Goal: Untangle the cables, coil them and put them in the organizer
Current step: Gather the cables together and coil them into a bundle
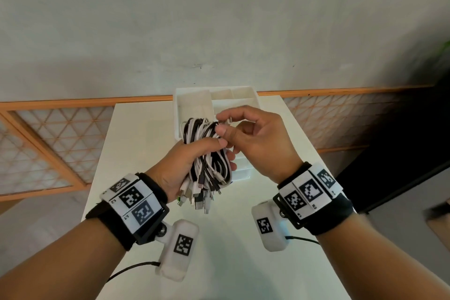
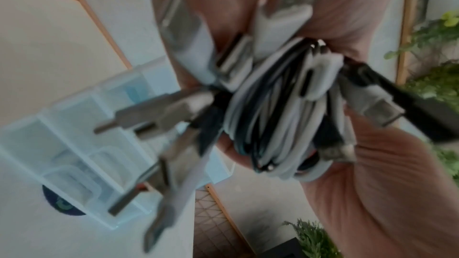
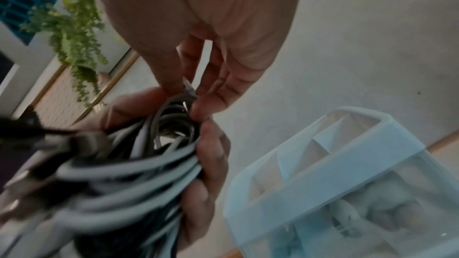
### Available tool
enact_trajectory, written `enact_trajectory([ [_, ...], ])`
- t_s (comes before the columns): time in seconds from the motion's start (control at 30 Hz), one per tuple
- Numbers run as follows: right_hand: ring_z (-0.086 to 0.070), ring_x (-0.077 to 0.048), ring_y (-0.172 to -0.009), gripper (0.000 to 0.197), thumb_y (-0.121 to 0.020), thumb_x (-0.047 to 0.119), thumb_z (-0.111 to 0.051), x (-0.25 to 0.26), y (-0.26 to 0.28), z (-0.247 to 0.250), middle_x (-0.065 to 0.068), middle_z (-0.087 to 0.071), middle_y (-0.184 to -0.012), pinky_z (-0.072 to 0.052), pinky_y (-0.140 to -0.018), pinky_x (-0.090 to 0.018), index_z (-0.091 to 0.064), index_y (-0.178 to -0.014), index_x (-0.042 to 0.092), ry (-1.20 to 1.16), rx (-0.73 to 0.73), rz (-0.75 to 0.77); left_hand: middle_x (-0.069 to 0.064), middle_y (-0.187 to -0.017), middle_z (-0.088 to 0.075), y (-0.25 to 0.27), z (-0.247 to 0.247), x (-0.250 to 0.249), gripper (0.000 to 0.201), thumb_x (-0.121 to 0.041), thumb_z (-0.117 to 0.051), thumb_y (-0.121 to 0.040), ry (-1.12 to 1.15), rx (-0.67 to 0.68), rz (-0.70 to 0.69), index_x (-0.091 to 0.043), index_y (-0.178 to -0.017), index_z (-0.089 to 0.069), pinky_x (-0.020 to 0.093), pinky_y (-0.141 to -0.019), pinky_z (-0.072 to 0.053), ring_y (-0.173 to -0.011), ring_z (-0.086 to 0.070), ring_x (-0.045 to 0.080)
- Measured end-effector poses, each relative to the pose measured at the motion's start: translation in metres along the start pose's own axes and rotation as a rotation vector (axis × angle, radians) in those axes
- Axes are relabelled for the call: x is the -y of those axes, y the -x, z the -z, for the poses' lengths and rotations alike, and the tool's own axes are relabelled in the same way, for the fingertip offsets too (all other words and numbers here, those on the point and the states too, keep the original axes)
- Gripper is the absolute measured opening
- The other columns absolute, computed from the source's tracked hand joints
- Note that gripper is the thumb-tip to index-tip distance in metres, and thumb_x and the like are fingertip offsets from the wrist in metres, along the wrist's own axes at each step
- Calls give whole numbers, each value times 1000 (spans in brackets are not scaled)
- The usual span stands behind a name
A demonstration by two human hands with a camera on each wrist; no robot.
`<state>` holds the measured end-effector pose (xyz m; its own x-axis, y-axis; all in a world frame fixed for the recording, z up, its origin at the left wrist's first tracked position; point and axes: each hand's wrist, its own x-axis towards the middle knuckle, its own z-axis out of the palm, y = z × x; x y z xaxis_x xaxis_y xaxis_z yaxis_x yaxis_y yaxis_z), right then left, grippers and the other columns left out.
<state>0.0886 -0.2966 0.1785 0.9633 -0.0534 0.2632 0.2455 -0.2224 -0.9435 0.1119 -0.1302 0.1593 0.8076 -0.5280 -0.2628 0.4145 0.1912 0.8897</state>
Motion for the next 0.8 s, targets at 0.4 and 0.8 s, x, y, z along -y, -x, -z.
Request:
enact_trajectory([
  [0.4,-64,-18,-86,25,-91,5,-68,-13,10,-4,-20,-57,-101,-55,-81,-26,-73,-115,8,-89,27,97,25,-104,-71,0,6,-1,39,-20,-66,-76,88,-44,5,0,-109,-71,47,-88,-55,-94,-72,36],
  [0.8,-68,-18,-85,33,-80,-13,-74,-21,10,6,-15,-64,-98,-59,-84,-29,-73,-109,3,-63,44,156,19,-97,-73,1,4,-4,26,-12,-72,-72,1,48,9,-9,-97,-75,44,-74,-61,-91,-73,34],
])
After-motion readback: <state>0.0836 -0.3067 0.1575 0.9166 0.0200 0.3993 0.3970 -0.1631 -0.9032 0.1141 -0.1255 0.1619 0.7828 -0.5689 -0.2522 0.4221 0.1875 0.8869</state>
